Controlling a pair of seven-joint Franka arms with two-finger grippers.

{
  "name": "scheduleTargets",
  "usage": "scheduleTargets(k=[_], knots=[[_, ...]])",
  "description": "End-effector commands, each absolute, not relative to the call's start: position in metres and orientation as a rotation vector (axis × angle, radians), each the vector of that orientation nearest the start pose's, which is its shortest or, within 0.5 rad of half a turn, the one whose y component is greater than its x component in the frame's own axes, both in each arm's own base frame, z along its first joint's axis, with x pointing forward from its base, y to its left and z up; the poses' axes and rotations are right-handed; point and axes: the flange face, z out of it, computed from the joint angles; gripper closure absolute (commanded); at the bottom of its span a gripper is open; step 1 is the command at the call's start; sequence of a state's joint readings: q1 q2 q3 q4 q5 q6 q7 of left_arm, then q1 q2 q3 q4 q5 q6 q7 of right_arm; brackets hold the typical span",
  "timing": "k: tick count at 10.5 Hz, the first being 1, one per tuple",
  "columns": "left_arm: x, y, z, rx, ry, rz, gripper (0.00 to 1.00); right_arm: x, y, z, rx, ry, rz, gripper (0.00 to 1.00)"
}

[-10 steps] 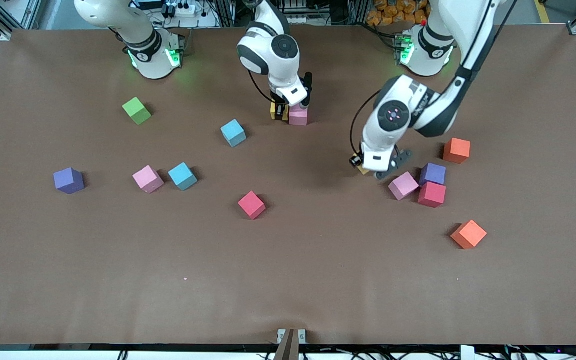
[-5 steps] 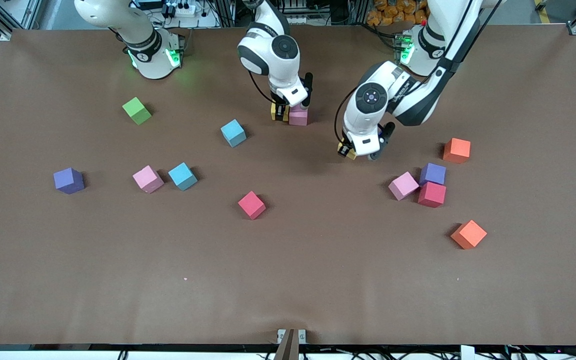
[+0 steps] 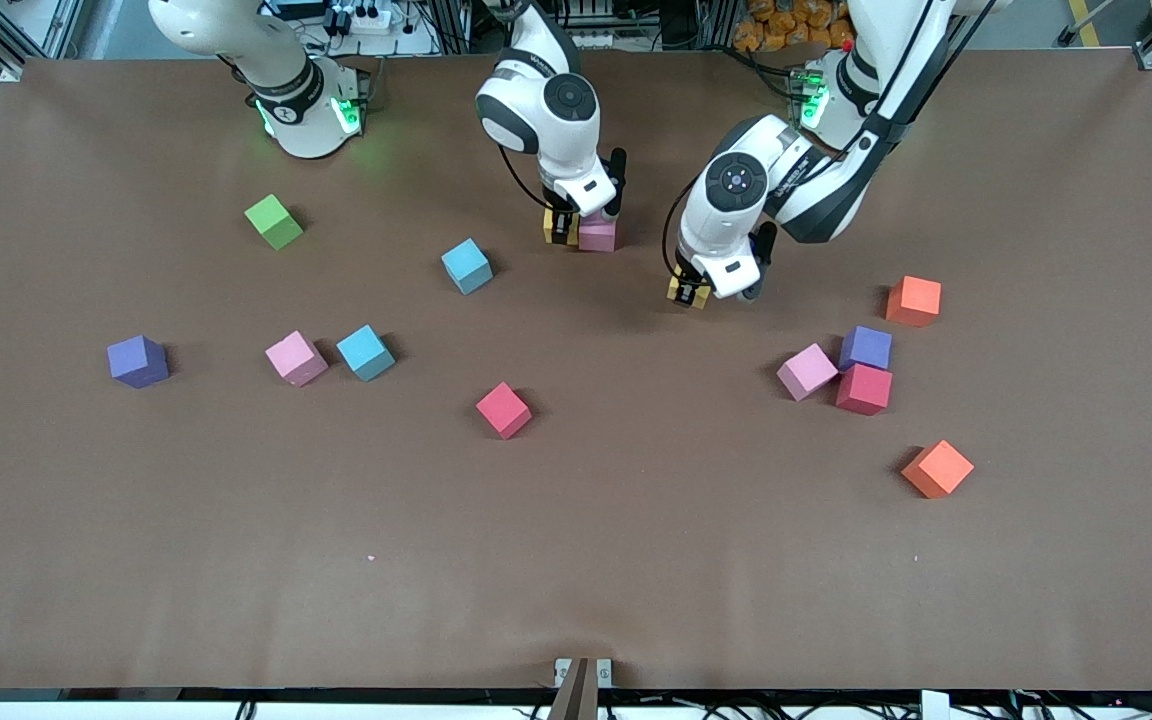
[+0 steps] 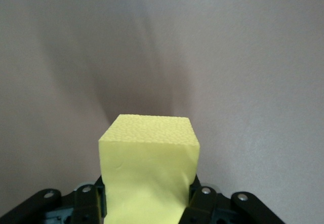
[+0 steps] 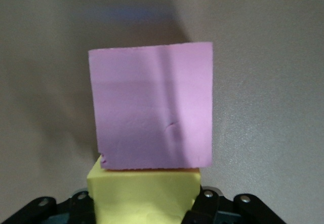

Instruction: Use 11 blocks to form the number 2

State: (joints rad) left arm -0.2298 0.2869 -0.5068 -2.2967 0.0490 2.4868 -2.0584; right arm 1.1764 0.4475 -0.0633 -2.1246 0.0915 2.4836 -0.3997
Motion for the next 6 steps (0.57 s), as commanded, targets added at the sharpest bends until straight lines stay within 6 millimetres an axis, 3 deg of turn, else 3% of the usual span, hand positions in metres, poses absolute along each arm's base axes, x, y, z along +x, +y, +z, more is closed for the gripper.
scheduleTargets(k=[1, 3, 6], knots=[[0.362, -0.350, 0.247, -2.435, -1.962, 0.125, 0.86, 0.252, 0.511, 0.188, -2.381, -2.074, 0.128, 0.00], [0.360, -0.352, 0.246, -2.343, -2.063, 0.130, 0.87, 0.254, 0.512, 0.199, -2.380, -2.067, 0.116, 0.00], [0.338, -0.366, 0.245, -2.249, -2.144, 0.133, 0.87, 0.259, 0.510, 0.230, -2.383, -2.054, 0.122, 0.00]])
